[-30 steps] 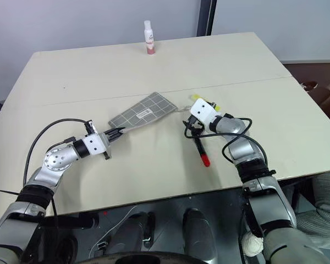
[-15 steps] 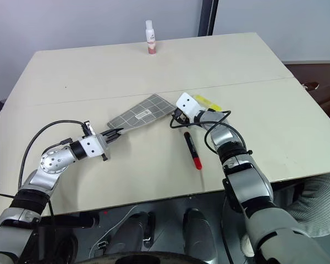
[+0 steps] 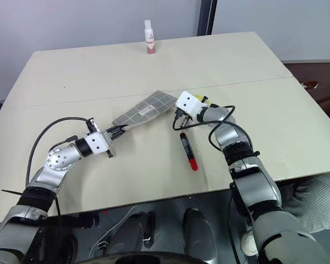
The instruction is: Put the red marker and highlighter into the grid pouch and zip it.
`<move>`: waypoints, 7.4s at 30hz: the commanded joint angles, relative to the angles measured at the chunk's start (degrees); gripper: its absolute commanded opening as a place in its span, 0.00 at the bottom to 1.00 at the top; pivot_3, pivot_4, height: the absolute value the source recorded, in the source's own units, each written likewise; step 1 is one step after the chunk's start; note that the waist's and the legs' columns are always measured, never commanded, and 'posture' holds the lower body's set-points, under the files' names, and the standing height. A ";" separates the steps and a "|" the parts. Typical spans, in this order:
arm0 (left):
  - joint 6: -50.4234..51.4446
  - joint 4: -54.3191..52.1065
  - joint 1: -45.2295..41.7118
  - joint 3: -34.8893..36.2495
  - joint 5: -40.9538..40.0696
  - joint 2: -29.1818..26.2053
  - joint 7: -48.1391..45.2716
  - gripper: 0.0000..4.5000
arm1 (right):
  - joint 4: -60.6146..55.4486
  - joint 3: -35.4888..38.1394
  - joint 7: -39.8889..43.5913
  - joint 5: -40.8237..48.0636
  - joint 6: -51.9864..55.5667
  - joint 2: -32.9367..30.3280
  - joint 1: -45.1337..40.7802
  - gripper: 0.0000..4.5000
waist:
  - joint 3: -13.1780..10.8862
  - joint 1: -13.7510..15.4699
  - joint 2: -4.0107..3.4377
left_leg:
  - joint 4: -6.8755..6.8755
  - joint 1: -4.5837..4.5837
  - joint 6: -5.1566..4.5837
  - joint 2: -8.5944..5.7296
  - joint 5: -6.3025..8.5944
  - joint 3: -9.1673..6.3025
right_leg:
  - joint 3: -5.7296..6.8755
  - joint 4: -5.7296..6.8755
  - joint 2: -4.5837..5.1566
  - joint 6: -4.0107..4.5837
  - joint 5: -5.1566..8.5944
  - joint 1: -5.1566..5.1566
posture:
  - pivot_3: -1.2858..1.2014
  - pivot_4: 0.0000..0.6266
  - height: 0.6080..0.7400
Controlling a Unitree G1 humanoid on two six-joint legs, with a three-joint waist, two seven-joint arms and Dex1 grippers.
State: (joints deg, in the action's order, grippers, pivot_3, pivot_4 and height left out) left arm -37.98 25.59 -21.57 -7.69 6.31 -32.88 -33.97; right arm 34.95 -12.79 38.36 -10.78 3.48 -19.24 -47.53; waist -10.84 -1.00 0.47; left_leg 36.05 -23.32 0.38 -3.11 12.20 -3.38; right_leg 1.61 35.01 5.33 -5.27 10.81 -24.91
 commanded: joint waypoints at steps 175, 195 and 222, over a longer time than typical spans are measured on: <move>-9.20 3.43 -4.44 4.66 -6.00 1.11 -4.66 0.00 | -66.48 5.95 -10.31 18.26 44.78 -12.54 47.02 0.81 | 0.06 1.77 0.14 | 0.08 -0.11 0.00 0.02 0.07 0.07 | 0.23 -0.95 0.28 -0.11 0.09 0.45 | 0.52 0.24 1.00; -7.68 1.27 -5.89 2.53 -5.74 2.98 -5.21 0.00 | -51.19 5.87 4.95 17.44 20.12 -20.93 26.27 0.08 | -0.02 1.85 0.19 | 0.10 -0.16 -0.03 0.02 0.06 0.12 | 0.31 -0.97 0.22 -0.13 0.09 0.44 | 0.52 0.24 1.00; -3.99 -5.38 -2.59 -0.10 -8.25 3.70 -10.96 0.00 | -29.68 -3.41 8.86 6.90 -11.36 -12.94 11.67 0.59 | -0.03 1.81 0.18 | 0.07 -0.16 -0.05 -0.03 0.05 0.09 | 0.28 -0.91 0.20 0.08 -0.05 0.39 | 0.52 0.24 1.00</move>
State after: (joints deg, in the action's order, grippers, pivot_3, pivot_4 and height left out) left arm -41.59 21.88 -24.31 -8.37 -1.75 -29.11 -45.77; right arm 9.02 -20.17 46.75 -8.29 -8.66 -32.16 -36.11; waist -10.87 0.80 0.65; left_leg 36.11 -23.48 0.33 -3.14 12.25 -3.28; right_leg 1.88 34.09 5.53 -5.19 10.76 -24.52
